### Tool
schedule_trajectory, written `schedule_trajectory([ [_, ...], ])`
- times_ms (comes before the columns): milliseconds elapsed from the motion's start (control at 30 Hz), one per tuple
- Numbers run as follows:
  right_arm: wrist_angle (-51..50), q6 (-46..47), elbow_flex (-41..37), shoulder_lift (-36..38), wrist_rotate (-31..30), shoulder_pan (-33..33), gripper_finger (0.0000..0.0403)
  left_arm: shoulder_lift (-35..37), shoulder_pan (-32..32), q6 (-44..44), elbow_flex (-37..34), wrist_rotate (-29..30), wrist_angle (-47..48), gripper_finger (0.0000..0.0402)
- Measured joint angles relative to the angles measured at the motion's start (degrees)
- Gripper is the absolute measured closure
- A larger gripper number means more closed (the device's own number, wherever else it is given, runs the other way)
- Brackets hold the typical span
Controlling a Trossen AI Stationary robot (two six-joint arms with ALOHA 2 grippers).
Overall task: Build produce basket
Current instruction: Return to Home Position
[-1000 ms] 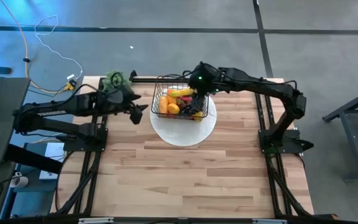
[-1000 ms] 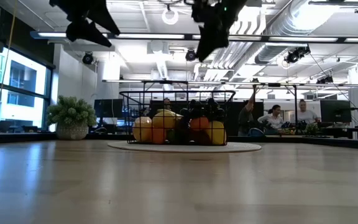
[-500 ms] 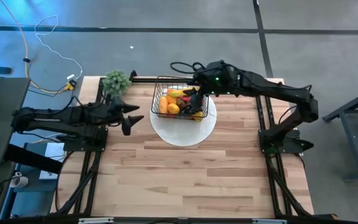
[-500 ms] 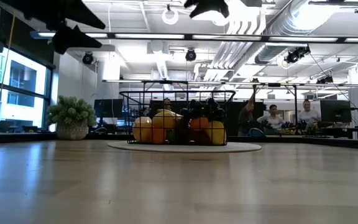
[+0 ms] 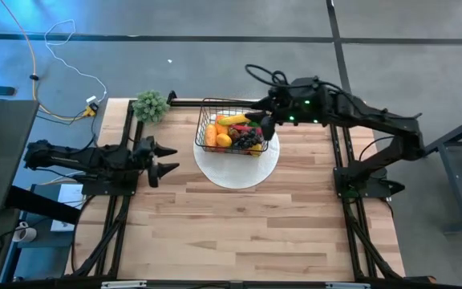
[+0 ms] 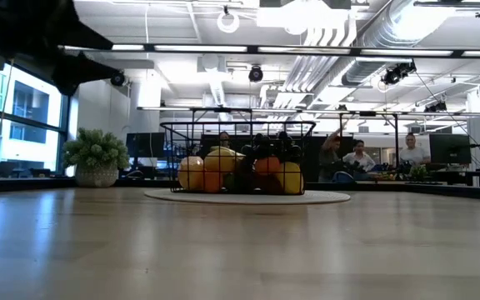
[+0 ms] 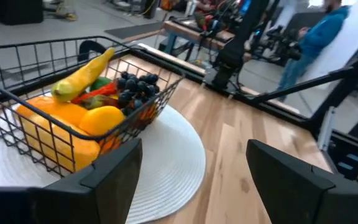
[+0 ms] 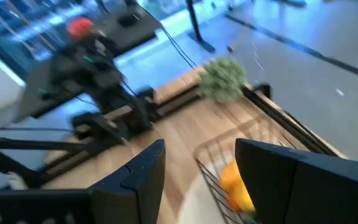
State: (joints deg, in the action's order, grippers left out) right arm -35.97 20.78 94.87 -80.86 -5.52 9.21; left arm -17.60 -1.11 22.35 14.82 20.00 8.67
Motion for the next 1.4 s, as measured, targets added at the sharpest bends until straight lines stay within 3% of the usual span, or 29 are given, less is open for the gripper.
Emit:
schedule_trajectory([
  [400, 1.37, -1.74, -0.02, 9.26, -1.47, -0.70, 0.0226, 17.61, -0.89, -1.91, -9.81, -4.56, -0.29, 0.0122],
  [633, -5.41, -2.75, -0.02, 17.10, -10.00, -3.24, 0.0226, 16.31, 0.73, -5.47, -13.29, -6.91, -8.49, 0.0122],
  [900, -13.71, -5.78, -0.11, 19.91, -23.60, -9.75, 0.0226, 16.28, 2.32, -9.09, -13.32, -13.74, -8.70, 0.0122],
  [1133, -22.02, -4.09, -0.46, 21.46, -24.72, -11.98, 0.0226, 16.28, 2.26, -8.59, -13.32, -13.94, -8.52, 0.0122],
  [1233, -19.19, -4.94, -6.12, 25.51, -24.73, -12.28, 0.0226, 16.28, 2.26, -8.56, -13.32, -13.75, -8.52, 0.0122],
  [1400, -4.20, -6.78, -25.28, 37.29, -22.00, -12.28, 0.0226, 16.28, 2.26, -8.55, -13.32, -13.57, -8.50, 0.0122],
])
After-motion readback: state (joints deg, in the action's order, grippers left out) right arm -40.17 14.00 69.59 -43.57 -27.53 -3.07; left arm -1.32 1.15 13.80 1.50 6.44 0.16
